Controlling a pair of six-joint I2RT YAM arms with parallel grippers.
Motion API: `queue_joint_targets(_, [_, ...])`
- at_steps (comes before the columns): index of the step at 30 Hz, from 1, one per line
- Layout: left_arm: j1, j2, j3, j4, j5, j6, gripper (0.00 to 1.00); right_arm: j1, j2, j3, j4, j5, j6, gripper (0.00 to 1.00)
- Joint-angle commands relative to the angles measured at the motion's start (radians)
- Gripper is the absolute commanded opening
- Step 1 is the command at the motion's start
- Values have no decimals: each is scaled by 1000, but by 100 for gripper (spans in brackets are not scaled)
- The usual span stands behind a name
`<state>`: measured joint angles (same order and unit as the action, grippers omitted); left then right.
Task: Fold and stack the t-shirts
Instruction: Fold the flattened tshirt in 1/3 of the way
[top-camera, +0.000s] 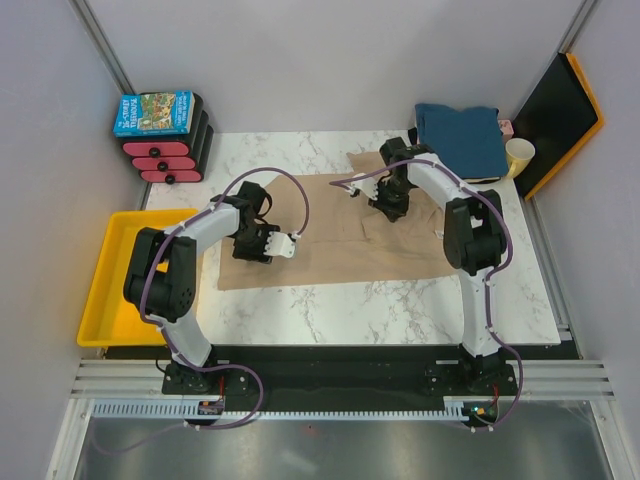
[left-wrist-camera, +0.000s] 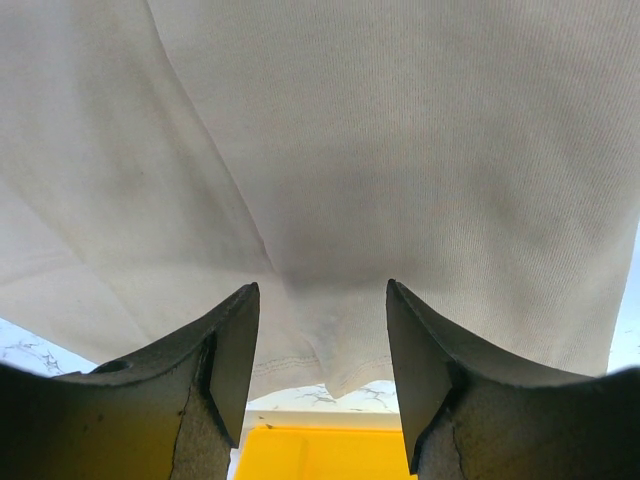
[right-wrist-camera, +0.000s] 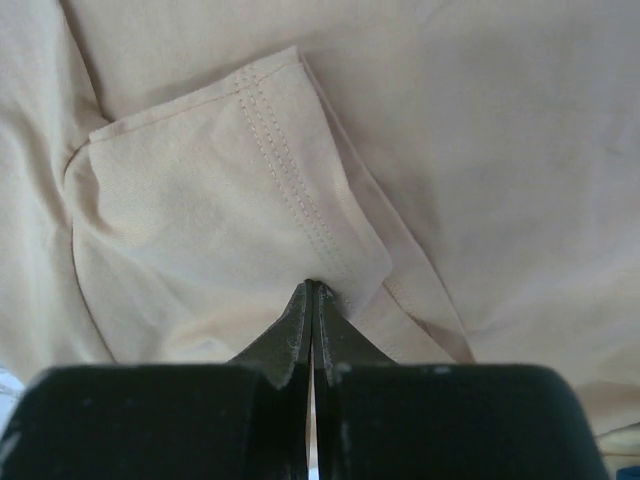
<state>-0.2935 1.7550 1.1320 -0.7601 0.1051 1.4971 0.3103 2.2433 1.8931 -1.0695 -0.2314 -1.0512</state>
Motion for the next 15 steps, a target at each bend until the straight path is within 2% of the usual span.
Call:
queue_joint_targets(1, [-15, -15, 20, 5, 1, -32, 60, 13, 18, 17, 40, -28, 13, 0])
queue_joint_targets(11, [-18, -31, 5, 5, 4, -34, 60, 36, -4, -98, 236, 33, 98, 0])
queue_joint_targets(15, [-19, -32, 3, 7, 4, -40, 60, 42, -20, -140, 339, 131, 138, 0])
